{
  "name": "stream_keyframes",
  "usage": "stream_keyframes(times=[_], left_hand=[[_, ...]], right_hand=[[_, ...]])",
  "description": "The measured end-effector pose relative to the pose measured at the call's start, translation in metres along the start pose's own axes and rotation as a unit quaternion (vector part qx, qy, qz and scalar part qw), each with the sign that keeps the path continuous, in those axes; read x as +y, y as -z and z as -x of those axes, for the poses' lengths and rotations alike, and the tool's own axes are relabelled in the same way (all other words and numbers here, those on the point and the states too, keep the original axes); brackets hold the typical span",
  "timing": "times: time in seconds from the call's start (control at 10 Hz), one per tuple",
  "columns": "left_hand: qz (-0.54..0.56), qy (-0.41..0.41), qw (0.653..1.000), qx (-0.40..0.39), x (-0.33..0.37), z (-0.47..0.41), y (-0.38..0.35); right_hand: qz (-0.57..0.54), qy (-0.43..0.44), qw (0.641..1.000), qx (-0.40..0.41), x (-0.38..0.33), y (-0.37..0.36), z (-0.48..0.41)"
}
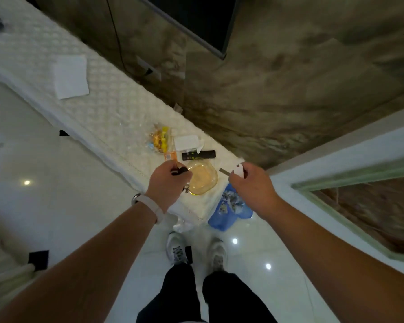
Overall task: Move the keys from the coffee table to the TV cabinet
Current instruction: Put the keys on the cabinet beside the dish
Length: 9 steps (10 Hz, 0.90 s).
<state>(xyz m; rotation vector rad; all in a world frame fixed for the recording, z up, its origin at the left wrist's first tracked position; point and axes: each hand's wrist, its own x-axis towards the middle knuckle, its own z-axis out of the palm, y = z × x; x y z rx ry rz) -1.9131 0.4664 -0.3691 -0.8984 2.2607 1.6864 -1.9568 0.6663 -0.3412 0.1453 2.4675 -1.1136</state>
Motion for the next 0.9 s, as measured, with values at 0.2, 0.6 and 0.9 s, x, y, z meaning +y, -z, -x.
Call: stream_keyframes(times=[0.2,0.6,0.9], left_hand=[[0.008,0.037,0.999,0.028,-0.055,-0.074,-0.038],[-0.074,0.078,0.994,0.008,-0.175,-0.175,-0.139],[-0.127,0.016,0.99,-0.062,-0.17,-0.159,-0.121]], right_hand=[[0.032,-0.032,0.999,-0.012,0.054,-0.054,-0.07],[0.059,-0.019,0.995,-0.077,0.176,-0.167,-0.191],[0.15,0.083,0.972,-0.161,0.161,-0.147,-0.182]])
